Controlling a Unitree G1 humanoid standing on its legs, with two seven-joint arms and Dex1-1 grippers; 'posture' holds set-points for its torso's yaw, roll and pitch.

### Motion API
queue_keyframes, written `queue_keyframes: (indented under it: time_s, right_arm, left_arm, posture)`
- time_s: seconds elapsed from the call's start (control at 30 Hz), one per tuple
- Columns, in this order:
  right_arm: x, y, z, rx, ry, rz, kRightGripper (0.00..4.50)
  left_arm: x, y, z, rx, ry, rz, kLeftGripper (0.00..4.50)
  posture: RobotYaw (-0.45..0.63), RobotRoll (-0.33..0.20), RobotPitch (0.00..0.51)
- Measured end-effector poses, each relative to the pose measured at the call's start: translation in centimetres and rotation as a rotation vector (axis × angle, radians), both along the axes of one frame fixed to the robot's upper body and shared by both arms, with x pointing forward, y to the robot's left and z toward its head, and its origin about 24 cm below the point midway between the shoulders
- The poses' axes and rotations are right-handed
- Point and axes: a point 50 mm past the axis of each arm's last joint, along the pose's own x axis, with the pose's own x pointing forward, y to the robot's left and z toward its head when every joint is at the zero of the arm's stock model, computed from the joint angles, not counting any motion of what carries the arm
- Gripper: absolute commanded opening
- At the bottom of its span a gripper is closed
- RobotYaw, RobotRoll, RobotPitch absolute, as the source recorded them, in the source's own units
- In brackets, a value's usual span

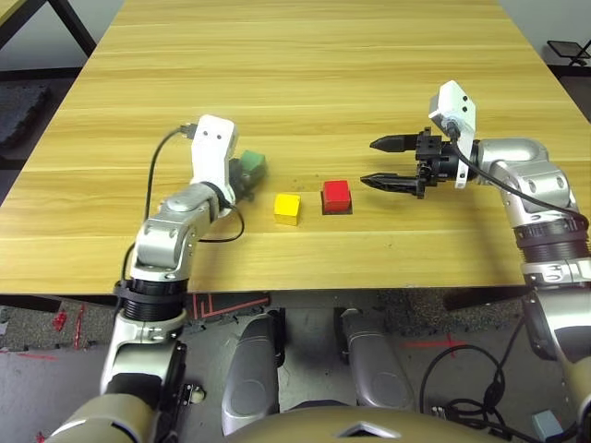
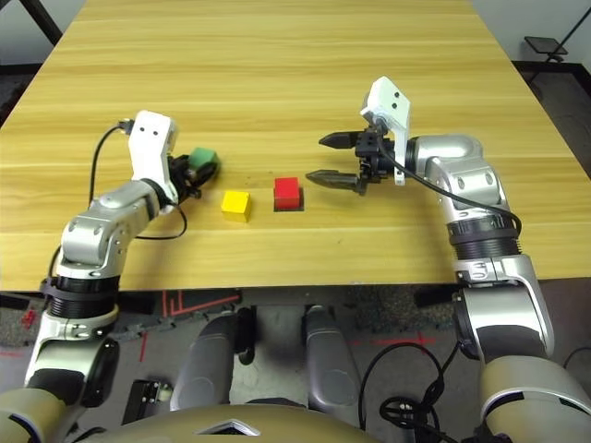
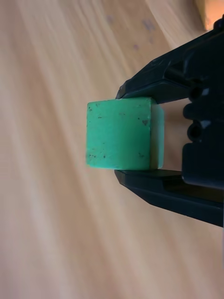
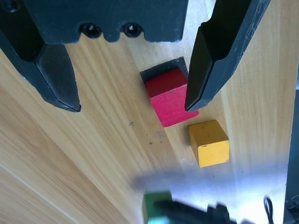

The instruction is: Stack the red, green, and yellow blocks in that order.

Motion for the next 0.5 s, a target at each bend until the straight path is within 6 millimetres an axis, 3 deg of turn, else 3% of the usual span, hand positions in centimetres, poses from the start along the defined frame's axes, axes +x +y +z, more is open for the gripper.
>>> queue_keyframes:
  time_s: [0.3, 0.5]
  right_arm:
    - [0.3, 0.2, 0.0, -0.001, -0.011, 0.007, 4.5]
    - [0.3, 0.0, 0.1, -0.003, -0.016, 0.005, 4.5]
  left_arm:
    - [-2.0, -2.9, 5.4, 0.063, -0.122, -0.51, 2.07]
    - [-2.4, -5.2, 6.2, 0.117, -0.154, -0.698, 2.07]
  posture:
    - [0.4, 0.037, 0.184]
    - [0.38, 0.041, 0.183]
